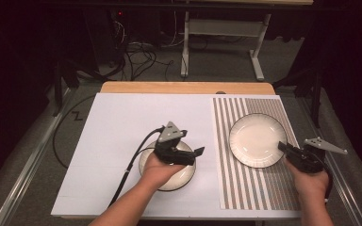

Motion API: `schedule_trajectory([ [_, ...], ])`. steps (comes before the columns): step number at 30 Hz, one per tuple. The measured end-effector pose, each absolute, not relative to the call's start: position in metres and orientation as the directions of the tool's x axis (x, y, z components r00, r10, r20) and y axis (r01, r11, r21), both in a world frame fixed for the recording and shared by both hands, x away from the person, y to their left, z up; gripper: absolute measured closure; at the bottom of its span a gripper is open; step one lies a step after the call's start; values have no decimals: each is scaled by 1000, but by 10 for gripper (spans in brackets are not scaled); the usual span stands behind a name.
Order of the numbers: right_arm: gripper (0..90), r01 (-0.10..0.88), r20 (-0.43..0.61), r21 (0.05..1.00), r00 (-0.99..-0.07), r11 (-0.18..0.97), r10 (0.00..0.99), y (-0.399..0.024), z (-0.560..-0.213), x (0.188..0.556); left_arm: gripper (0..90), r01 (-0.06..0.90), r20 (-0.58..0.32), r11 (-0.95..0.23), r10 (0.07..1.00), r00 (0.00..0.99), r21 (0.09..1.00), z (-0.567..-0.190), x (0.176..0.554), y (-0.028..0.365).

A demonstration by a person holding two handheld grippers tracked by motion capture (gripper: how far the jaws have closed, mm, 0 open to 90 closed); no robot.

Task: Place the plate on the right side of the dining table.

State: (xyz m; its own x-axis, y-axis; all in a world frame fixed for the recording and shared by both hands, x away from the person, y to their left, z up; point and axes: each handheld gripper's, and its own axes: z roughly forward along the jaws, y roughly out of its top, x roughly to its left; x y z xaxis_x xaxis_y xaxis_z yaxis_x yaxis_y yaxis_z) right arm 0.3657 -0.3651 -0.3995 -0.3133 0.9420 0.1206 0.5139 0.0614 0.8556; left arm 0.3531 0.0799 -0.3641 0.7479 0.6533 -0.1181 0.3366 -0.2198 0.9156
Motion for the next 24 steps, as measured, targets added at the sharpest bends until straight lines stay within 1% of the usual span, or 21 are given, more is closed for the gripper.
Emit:
schedule_trajectory([
  [3,818,533,123,844,-300,59,946,-363,-399,371,143,323,-96,-214,682,725,922,-366,342,111],
  [4,818,533,123,844,-300,59,946,-363,-399,371,141,323,-96,-214,682,725,922,-366,342,111],
  [6,813,549,128,834,-289,55,949,-363,-400,375,123,319,-86,-207,703,706,925,-370,334,134],
  [7,813,549,128,834,-289,55,949,-363,-400,375,118,319,-86,-207,703,706,925,-370,334,134],
  [8,812,554,132,831,-286,52,949,-364,-401,376,118,316,-81,-204,714,696,926,-372,330,145],
  [10,807,565,137,824,-279,48,950,-364,-402,378,97,316,-76,-201,725,684,927,-374,327,156],
  [12,806,575,143,817,-269,40,952,-364,-403,381,42,329,-69,-205,749,659,922,-378,323,178],
  [13,806,575,143,817,-269,40,952,-364,-403,381,32,329,-69,-205,749,659,922,-378,323,178],
  [14,806,572,136,819,-270,45,953,-364,-402,382,6,343,-76,-199,760,646,918,-381,321,192],
  [15,806,572,136,819,-270,45,953,-364,-402,382,0,343,-76,-199,760,646,918,-381,321,192],
  [16,807,579,136,814,-264,44,955,-363,-401,383,0,341,-71,-194,772,632,920,-384,317,204],
  [19,806,583,131,811,-257,45,958,-361,-400,384,0,329,-62,-186,783,618,926,-386,312,215],
  [22,806,597,133,802,-237,36,962,-359,-399,387,0,323,-83,-152,786,612,934,-386,307,231],
  [24,806,604,139,797,-227,27,964,-358,-398,388,0,320,-85,-149,785,613,936,-386,307,234],
])
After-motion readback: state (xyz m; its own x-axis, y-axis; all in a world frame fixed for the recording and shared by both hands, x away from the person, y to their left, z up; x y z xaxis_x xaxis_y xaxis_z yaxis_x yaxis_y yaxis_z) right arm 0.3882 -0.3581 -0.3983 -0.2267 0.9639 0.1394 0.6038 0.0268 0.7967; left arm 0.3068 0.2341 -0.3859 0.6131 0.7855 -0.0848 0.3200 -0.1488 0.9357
